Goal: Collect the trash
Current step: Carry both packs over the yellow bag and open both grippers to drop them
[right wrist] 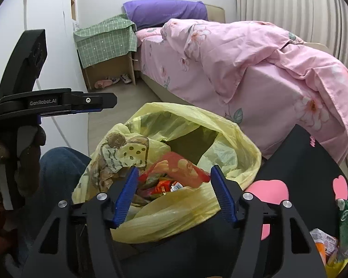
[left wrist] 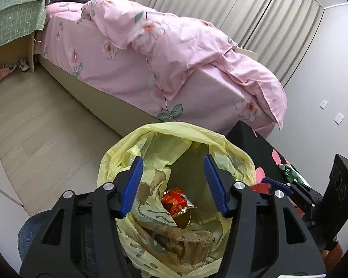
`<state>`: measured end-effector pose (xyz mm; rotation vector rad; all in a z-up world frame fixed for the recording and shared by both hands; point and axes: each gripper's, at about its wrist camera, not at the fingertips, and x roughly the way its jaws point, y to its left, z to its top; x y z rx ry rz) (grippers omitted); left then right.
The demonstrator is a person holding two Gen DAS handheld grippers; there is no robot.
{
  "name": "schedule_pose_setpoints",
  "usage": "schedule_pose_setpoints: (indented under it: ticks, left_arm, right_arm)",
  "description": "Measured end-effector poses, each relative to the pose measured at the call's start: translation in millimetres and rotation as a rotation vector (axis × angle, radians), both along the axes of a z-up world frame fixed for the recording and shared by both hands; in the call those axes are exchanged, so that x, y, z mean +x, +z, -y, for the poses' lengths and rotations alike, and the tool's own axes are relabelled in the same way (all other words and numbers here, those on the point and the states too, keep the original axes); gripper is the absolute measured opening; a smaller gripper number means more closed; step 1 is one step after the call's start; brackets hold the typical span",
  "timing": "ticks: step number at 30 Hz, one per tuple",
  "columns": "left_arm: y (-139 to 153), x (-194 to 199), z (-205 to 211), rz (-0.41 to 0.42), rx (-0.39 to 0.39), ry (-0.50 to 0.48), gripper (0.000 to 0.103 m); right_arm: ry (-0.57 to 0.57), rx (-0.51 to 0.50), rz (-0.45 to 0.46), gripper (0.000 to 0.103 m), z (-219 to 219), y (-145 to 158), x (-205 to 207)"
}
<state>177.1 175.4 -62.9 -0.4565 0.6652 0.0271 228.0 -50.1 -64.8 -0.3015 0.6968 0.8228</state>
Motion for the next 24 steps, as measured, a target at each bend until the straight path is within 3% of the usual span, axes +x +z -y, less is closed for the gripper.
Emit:
schedule_pose_setpoints:
  ticks: [7,15,24]
  left_arm:
    - [11,-6,12,0.041,0.017,-0.024,0.054]
    - [19,-16,13,0.052,0.040,-0.017,0.054]
    - [18,-13,27,0.053,0.035,-0.056,0.054]
  right_arm:
    - [-0.017,0.074,0.070,0.070,33,22,-11]
    - [-0.047,0.064,0.085,0.070,36,31,-2]
    - [-0.166,0.022,0.109,0.070,97,47,-22]
